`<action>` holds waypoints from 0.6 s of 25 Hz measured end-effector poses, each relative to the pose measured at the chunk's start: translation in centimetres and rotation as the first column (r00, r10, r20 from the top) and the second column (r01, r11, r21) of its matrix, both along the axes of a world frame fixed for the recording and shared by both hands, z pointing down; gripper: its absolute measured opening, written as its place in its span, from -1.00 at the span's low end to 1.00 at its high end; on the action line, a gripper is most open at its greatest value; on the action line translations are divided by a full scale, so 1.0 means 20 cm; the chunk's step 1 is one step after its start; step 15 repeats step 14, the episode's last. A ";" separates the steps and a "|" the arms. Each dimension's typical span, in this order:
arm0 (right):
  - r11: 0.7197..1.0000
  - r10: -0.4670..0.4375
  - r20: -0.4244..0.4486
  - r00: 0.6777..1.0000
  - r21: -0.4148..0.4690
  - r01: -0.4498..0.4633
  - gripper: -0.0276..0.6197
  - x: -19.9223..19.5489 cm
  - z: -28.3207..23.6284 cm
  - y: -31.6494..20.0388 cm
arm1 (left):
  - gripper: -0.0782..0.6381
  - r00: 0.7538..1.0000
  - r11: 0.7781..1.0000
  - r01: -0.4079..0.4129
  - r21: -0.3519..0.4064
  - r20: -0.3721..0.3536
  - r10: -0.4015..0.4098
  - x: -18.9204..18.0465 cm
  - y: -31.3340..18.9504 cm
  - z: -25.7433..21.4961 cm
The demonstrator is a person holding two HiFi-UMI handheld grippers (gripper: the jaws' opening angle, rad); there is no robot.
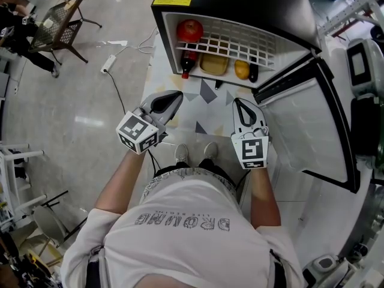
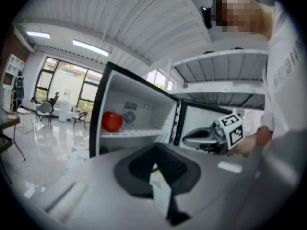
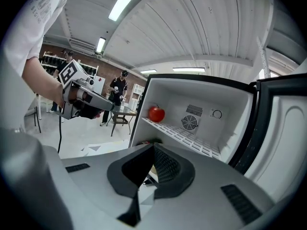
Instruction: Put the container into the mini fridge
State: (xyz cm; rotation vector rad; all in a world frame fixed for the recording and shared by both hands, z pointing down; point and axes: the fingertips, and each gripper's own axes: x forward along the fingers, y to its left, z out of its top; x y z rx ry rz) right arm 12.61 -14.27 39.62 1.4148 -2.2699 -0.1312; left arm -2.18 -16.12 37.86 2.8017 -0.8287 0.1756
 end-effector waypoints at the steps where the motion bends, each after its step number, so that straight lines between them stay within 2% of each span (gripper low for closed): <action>1: 1.000 0.001 0.000 1.000 -0.001 -0.001 -0.91 0.01 0.00 0.00 | -0.76 1.000 1.000 0.001 -0.001 0.000 -0.001 0.00 0.00 0.00; 15: 1.000 0.005 0.001 1.000 -0.021 -0.005 -0.91 0.04 0.03 -0.04 | -0.76 1.000 1.000 -0.007 -0.006 0.001 0.007 0.04 -0.03 0.01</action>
